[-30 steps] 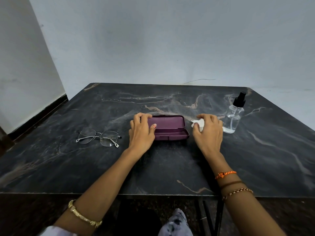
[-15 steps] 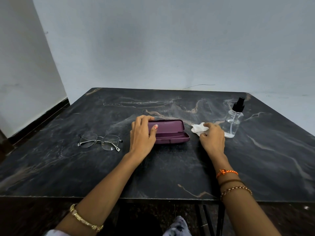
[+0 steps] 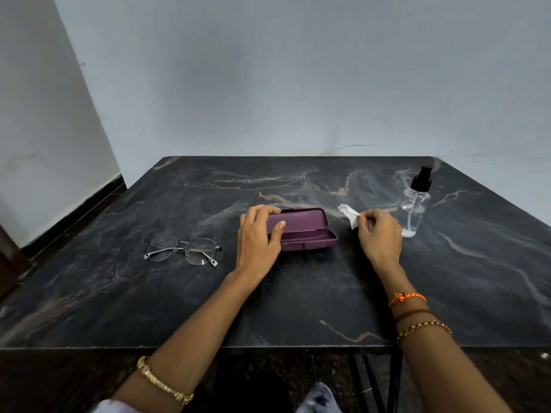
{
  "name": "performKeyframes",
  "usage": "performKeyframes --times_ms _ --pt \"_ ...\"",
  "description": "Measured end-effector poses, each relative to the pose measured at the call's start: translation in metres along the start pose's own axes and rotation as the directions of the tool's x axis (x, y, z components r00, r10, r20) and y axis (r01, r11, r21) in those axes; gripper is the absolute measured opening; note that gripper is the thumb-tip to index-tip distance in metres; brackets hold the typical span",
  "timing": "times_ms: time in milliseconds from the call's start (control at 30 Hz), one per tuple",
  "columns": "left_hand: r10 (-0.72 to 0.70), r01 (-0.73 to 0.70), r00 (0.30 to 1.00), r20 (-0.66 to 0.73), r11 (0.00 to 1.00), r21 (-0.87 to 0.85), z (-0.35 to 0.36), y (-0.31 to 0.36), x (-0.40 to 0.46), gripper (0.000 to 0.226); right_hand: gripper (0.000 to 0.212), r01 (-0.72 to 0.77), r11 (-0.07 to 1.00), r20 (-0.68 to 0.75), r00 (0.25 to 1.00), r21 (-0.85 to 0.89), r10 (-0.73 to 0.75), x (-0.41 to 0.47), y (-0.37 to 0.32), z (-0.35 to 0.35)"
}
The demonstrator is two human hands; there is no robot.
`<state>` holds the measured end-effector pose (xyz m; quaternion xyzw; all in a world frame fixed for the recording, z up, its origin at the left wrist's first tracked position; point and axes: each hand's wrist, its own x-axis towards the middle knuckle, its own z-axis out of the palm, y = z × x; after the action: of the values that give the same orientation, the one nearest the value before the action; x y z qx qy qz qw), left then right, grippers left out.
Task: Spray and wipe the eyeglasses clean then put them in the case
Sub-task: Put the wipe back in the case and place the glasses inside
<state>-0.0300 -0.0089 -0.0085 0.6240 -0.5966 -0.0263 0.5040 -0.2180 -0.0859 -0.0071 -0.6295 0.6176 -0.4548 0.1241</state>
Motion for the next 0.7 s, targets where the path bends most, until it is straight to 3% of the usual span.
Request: performKeyframes --times_ms 167,267,367,433,567,700 --pt "0.096 -0.103 0.99 -0.102 0.992 -0.067 -0.003 0.0 0.001 0.035 0.015 -0.085 0.928 -0.037 0.994 0.362 0.105 -0.007 -0.025 -0.008" --pt "0.182 -0.204 0.975 -0.129 0.962 -0.184 -0.006 0.004 0.002 0.03 0.011 -0.051 0.879 0.007 0.998 0.474 0.054 -0.006 -0.04 -0.007" --pt "0.216 -0.236 0.971 -0.098 0.914 -0.33 -0.008 0.008 0.002 0.032 0.008 0.064 0.87 0.013 0.997 0.489 -0.081 -0.005 -0.062 0.0" --pt "0.153 -0.167 0.986 -0.066 0.878 -0.449 -0.007 0.009 0.004 0.033 0.007 0.201 0.866 -0.017 0.976 0.458 -0.217 -0.004 -0.074 0.006" --pt "-0.001 -0.028 0.999 -0.049 0.813 -0.581 -0.008 0.005 0.01 0.019 0.01 0.577 0.74 -0.063 0.801 0.347 -0.595 -0.006 -0.078 0.027" --pt "-0.073 0.002 0.992 -0.107 0.836 -0.549 -0.006 0.003 0.01 0.016 0.017 0.681 0.659 -0.057 0.708 0.32 -0.704 -0.011 -0.07 0.041"
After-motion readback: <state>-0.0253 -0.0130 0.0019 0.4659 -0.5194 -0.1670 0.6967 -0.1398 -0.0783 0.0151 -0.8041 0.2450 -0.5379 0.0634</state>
